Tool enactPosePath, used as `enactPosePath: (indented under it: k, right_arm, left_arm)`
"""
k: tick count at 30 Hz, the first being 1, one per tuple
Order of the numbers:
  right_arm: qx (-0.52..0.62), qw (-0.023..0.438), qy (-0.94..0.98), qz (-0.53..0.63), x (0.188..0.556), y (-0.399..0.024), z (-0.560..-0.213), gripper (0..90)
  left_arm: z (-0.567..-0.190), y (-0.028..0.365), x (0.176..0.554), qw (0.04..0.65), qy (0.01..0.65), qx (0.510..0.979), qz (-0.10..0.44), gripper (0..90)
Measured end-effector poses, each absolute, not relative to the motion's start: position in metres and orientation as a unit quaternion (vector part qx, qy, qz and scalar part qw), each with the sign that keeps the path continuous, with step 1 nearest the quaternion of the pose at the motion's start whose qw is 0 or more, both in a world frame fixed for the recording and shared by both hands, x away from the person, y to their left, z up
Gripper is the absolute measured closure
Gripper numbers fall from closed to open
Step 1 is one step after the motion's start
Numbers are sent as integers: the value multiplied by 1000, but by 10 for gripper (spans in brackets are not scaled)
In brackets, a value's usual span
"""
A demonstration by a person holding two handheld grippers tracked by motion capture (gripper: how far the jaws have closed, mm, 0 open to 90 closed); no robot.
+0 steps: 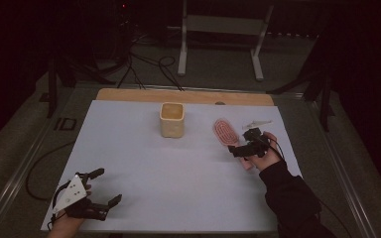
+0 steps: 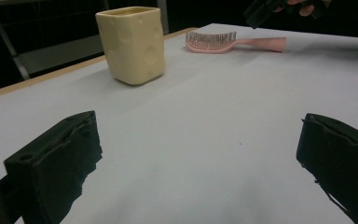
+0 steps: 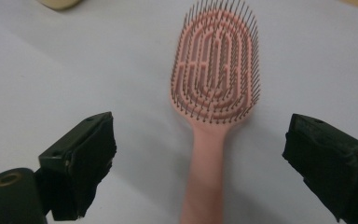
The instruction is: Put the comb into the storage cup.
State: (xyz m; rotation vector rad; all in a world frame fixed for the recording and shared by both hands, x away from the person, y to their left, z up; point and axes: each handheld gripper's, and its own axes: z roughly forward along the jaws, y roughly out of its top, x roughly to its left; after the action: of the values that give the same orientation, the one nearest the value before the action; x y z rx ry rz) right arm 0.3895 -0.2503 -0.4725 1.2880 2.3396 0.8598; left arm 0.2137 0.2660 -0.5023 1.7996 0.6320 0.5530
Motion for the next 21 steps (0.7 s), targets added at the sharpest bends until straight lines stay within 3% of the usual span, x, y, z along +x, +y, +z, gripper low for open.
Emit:
enactPosePath:
  k: [6,21]
  right_arm:
    - [457,161,829,278,396,-246,-478,101]
    - [484,120,843,200,415,-240,-482,229]
  left_arm:
    - [-502,266,214,547,267,759,232,0]
    - [-502,266,214,549,266,758,231,0]
